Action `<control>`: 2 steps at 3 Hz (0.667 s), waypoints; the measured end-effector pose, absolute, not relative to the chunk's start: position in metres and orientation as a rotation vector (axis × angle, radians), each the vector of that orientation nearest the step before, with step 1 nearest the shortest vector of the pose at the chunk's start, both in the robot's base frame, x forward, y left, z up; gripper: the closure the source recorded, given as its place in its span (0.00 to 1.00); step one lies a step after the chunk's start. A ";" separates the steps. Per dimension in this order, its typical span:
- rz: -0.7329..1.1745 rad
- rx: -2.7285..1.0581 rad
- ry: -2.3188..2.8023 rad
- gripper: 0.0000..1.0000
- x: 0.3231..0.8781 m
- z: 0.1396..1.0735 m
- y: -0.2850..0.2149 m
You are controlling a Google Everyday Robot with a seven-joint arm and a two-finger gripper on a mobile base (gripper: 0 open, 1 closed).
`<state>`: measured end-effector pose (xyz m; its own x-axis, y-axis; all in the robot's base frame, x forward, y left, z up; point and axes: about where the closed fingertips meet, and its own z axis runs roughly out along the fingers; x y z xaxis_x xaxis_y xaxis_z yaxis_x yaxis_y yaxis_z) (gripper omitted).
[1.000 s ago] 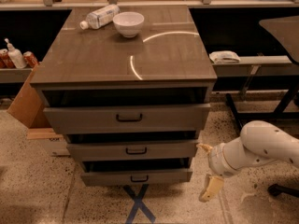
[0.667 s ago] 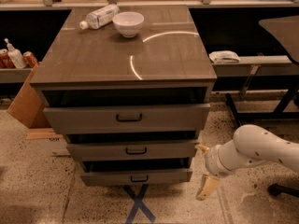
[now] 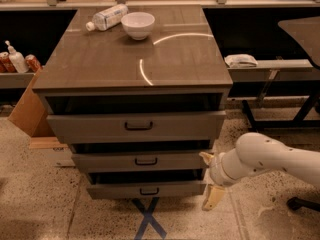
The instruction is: Open middle drawer
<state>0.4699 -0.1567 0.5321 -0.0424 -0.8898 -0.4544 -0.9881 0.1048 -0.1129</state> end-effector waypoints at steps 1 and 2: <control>0.262 -1.911 1.913 0.00 0.486 0.521 -0.131; 0.245 -1.944 1.877 0.00 0.498 0.508 -0.115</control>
Offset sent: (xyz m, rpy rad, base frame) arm 0.0429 0.0599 -0.0383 -0.0590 -0.0886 0.1289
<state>0.4976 -0.1148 0.5079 0.0707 -0.9091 -0.4106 -0.9840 0.0040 -0.1783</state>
